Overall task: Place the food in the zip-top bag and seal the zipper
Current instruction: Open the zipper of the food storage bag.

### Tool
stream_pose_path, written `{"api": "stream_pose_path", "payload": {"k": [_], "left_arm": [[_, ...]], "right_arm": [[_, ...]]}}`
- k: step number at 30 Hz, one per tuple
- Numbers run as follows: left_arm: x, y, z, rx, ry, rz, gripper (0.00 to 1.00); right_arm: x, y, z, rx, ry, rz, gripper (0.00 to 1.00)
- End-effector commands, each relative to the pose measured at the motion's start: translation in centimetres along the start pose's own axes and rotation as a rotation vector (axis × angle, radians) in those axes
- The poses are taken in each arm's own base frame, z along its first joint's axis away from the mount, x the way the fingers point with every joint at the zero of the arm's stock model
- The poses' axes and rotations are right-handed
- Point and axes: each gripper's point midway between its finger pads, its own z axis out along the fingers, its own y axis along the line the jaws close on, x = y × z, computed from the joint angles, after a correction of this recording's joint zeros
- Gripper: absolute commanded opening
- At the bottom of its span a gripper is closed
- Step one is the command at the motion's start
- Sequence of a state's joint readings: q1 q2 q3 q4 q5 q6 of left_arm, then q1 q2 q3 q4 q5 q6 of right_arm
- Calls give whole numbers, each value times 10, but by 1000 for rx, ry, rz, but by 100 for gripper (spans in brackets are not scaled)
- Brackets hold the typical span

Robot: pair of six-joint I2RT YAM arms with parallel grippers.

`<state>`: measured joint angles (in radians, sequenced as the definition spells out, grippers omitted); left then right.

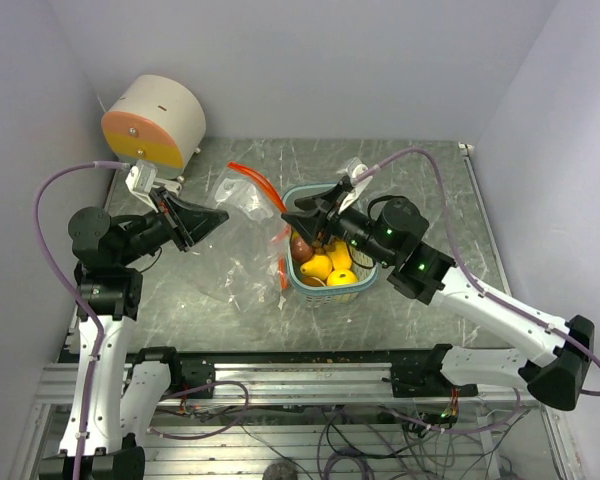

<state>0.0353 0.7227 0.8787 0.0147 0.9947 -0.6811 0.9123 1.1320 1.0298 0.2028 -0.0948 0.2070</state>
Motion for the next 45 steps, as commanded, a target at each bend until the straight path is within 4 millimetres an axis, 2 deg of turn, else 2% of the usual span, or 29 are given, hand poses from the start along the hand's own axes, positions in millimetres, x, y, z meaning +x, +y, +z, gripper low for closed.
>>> {"api": "stream_pose_path", "payload": {"k": [1,4,8,12,18,22,24,28,35,37,41,45], "left_arm": [[-12,-17,-3,19,-16,32,7],[-11,-19,-4,23,-16,31,7],[-11,-20,-4,29,-17,28,7],[-9,-22,-5,40,-15,27,7],[-8,-23,-6,40,-10,33,7],[-8,-25,-5,57,-11,32,7],[-6,-26,-5,70,-8,32,7],[-4,-23,-4,80,-10,30,7],[-6,-18,2,120,-27,40,7],[-8,-22,3,157,-43,46,7],[-13,-30,4,231,-87,36,7],[-11,-28,6,271,-97,-14,7]], "right_arm": [[-10,-17,5,101,-28,-56,42],[-9,-16,11,92,-24,-58,37],[-7,-17,17,91,-22,-54,25],[-8,-19,16,99,-25,-72,26],[-20,-34,5,189,-66,-99,29],[-21,-35,9,192,-60,-108,32],[-22,-27,13,149,-53,-110,32],[-19,8,17,-50,-29,-119,33],[-7,57,-6,-338,12,-106,34],[-3,60,-10,-354,28,-94,34],[5,53,-10,-314,44,-82,35],[10,52,-9,-309,61,-75,36]]}}
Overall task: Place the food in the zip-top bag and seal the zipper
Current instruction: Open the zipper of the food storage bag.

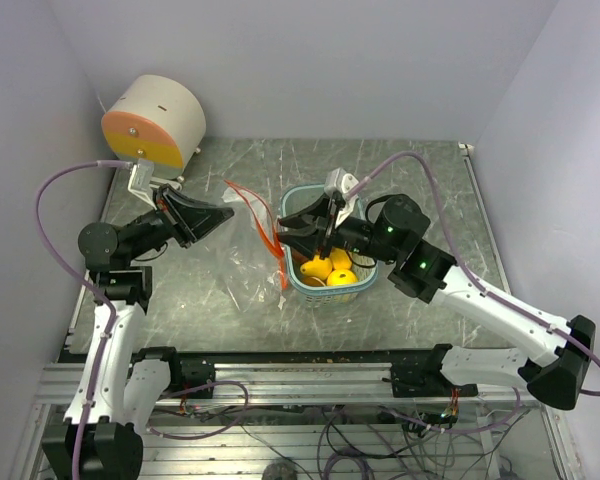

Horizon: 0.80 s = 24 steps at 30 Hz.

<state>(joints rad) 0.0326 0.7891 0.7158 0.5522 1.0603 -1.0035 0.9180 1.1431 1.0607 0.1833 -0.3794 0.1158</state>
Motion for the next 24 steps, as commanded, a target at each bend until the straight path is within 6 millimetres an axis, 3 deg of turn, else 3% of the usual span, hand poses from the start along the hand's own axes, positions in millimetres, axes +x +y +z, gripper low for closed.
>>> {"api": "stream_pose_path", "payload": {"k": [1,3,8,11,15,20,24], "left_arm": [[-8,-22,1,109,-28,36,7],[-6,-21,2,109,-26,31,7],[-6,-27,1,115,-22,49,7],[-5,-26,1,97,-14,59,7],[-4,-25,1,89,-7,64,7],[-4,-25,2,91,-10,58,7],[-4,-25,2,94,-12,56,7]], "right_arm": [[5,5,-1,-15,19,21,37],[-3,-3,-2,36,-3,31,40],[-30,-46,-17,318,-69,60,46],[-45,-54,-29,387,-126,63,52],[-68,-46,-40,365,-194,52,55],[-88,-18,-40,220,-233,24,55],[-85,-15,-35,194,-212,28,54]]}}
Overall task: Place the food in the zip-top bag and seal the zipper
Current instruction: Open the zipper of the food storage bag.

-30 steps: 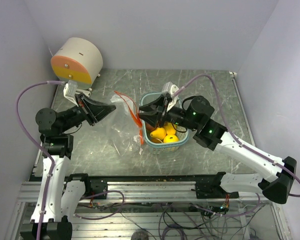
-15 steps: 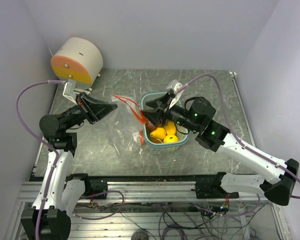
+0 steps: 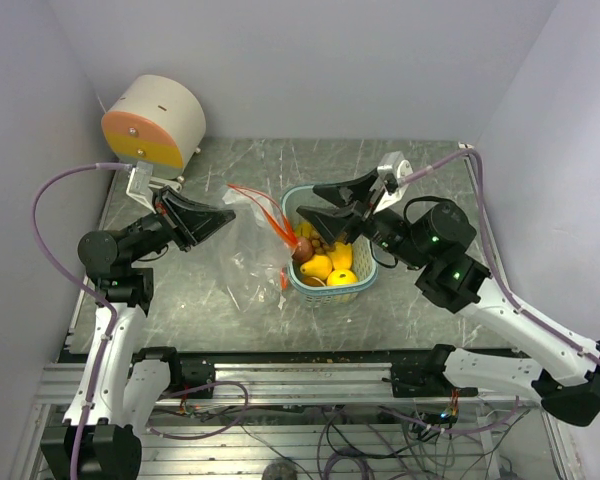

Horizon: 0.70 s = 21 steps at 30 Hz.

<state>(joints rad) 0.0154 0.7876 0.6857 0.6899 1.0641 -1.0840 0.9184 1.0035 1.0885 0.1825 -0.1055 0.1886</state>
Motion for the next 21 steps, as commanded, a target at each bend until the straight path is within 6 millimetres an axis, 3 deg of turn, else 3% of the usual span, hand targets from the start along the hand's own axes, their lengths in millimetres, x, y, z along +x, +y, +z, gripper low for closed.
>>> {"api": "stream_pose_path", "payload": {"k": [1,14,21], "left_arm": [[-4,-12,2,32,5,45,7],[-2,-10,2,21,7,41,7],[-2,-10,2,22,3,33,7]], "right_arm": [[-10,12,5,-61,-14,5,54],[9,22,20,-127,27,41,54],[28,10,24,-72,71,49,52]]}}
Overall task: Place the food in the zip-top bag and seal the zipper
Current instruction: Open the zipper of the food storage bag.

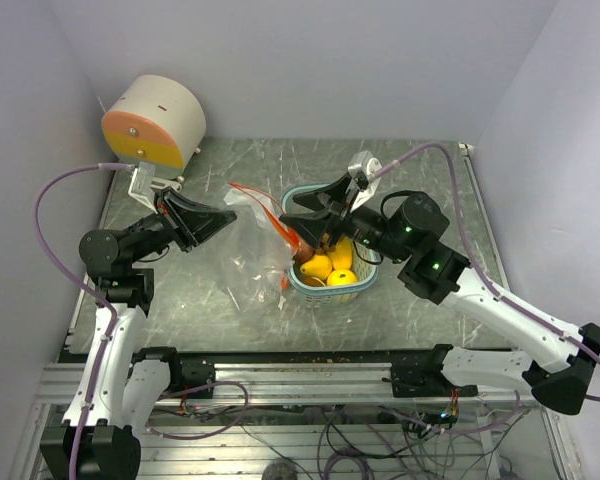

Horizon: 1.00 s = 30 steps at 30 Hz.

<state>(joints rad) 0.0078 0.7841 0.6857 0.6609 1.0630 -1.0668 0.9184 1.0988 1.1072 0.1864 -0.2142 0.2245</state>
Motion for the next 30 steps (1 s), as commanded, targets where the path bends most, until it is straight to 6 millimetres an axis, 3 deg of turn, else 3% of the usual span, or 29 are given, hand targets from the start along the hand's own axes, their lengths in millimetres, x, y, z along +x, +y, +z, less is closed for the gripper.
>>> {"api": "stream_pose_path", "payload": {"k": [1,7,17,25,27,30], "left_arm": [[-5,-11,2,27,-6,40,7],[-8,-16,2,36,-11,49,7],[-16,-6,7,15,-30,45,7],[-25,-28,9,137,-68,29,7],[-25,-32,8,160,-67,25,7],[-23,-32,8,162,-60,19,7]], "right_arm": [[0,-8,5,43,-6,3,51],[25,-24,3,124,54,8,45],[56,-11,-9,49,167,31,37],[74,-17,-3,73,211,44,36],[72,-25,-1,113,214,40,26],[67,-41,0,211,223,40,0]]}}
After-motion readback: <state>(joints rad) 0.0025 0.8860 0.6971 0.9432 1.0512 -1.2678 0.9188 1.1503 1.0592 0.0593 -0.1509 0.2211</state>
